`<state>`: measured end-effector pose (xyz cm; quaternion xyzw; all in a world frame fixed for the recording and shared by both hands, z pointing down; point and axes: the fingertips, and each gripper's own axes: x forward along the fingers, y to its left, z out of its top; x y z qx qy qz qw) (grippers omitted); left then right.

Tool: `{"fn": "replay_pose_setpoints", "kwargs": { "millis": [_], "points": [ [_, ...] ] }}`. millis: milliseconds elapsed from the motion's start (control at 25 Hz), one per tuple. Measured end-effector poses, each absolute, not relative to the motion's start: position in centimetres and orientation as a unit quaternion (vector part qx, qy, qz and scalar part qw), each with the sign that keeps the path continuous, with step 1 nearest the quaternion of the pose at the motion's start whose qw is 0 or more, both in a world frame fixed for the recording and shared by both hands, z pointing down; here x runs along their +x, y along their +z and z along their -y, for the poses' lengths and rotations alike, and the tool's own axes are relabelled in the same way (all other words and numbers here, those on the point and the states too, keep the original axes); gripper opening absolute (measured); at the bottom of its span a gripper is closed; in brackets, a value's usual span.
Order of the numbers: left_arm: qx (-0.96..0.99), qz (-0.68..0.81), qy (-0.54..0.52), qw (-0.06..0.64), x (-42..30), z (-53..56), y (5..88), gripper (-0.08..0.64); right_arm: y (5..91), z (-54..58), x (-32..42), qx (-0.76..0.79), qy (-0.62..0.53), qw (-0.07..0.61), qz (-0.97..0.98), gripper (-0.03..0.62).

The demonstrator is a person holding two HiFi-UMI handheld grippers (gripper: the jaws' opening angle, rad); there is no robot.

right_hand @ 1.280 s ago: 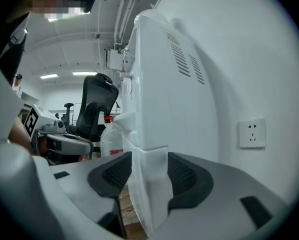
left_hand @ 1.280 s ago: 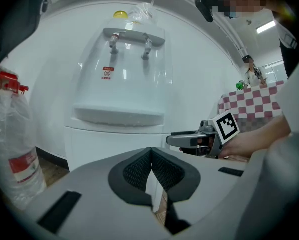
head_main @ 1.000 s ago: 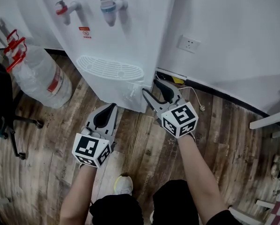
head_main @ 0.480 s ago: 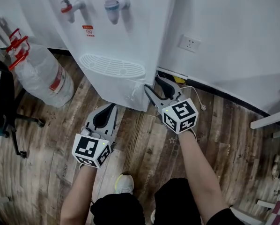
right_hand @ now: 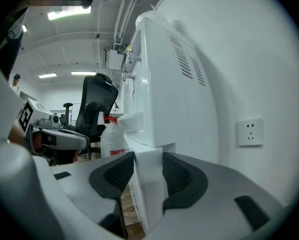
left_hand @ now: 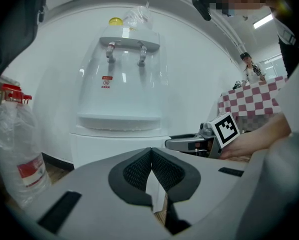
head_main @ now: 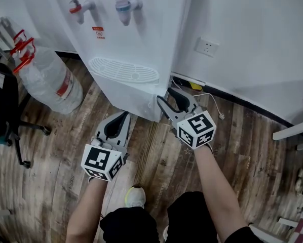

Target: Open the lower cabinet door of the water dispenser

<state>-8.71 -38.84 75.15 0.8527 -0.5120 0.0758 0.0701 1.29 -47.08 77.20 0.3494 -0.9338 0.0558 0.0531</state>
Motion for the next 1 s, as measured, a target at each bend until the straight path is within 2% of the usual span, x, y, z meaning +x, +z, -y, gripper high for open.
{"fn": "replay_pose_setpoints", "kwargs": {
  "millis": [640, 1000],
  "points": [
    [0.849, 0.518, 0.076, 0.067, -7.8, 36.3, 74.9, 0.026, 77.9, 39.7, -2.0, 0.273, 0.03, 0.084, 0.958, 0.173],
    [0.837, 0.538, 0.08, 0.053, -8.2, 35.3, 73.8, 0.21, 78.2, 35.5, -5.0, 0.224, 0.033, 0.088, 0.97, 0.168]
  ]
}}
